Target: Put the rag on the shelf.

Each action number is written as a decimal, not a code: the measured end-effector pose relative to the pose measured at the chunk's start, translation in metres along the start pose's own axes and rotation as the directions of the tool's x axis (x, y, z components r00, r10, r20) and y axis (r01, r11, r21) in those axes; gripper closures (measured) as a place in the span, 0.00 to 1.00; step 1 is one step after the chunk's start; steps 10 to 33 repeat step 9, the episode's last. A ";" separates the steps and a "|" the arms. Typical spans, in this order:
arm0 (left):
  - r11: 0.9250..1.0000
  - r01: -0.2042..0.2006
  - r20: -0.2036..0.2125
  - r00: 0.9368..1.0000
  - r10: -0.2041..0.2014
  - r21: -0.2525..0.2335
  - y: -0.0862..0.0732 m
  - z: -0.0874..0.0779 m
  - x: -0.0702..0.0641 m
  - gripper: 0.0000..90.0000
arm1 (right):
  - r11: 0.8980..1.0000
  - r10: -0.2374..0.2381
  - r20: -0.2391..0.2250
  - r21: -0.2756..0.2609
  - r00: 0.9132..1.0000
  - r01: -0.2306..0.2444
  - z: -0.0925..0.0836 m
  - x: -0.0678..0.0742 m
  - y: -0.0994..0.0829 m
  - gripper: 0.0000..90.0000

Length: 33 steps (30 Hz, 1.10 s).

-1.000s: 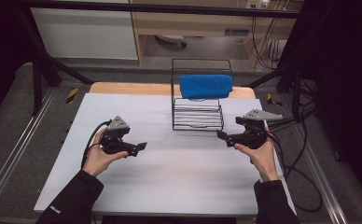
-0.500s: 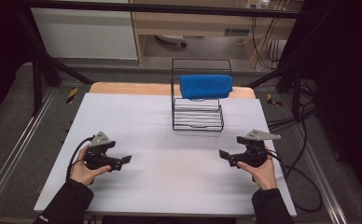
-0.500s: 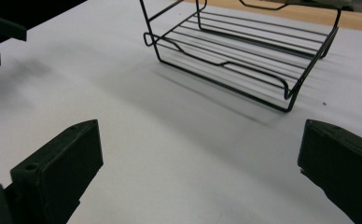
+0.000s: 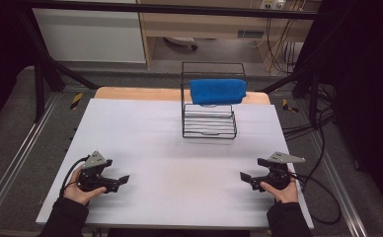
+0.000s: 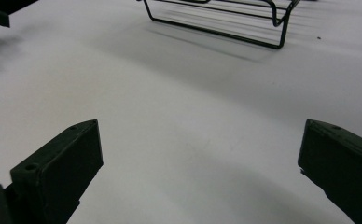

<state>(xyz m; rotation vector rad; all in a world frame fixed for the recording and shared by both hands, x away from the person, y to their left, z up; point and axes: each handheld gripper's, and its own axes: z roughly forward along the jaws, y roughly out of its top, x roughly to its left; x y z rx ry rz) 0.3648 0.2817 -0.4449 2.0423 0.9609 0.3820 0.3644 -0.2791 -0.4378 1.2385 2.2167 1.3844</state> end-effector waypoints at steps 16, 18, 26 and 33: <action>1.000 0.002 -0.007 1.000 -0.002 -0.015 -0.006 -0.005 0.003 0.06 | 0.999 -0.012 -0.002 0.039 1.000 0.012 -0.001 0.003 -0.008 0.01; 1.000 0.002 -0.007 1.000 -0.002 -0.015 -0.006 -0.005 0.003 0.06 | 0.999 -0.012 -0.002 0.039 1.000 0.012 -0.001 0.003 -0.008 0.01; 1.000 0.002 -0.007 1.000 -0.002 -0.015 -0.006 -0.005 0.003 0.06 | 0.999 -0.012 -0.002 0.039 1.000 0.012 -0.001 0.003 -0.008 0.01; 1.000 0.002 -0.007 1.000 -0.002 -0.015 -0.006 -0.005 0.003 0.06 | 0.999 -0.012 -0.002 0.039 1.000 0.012 -0.001 0.003 -0.008 0.01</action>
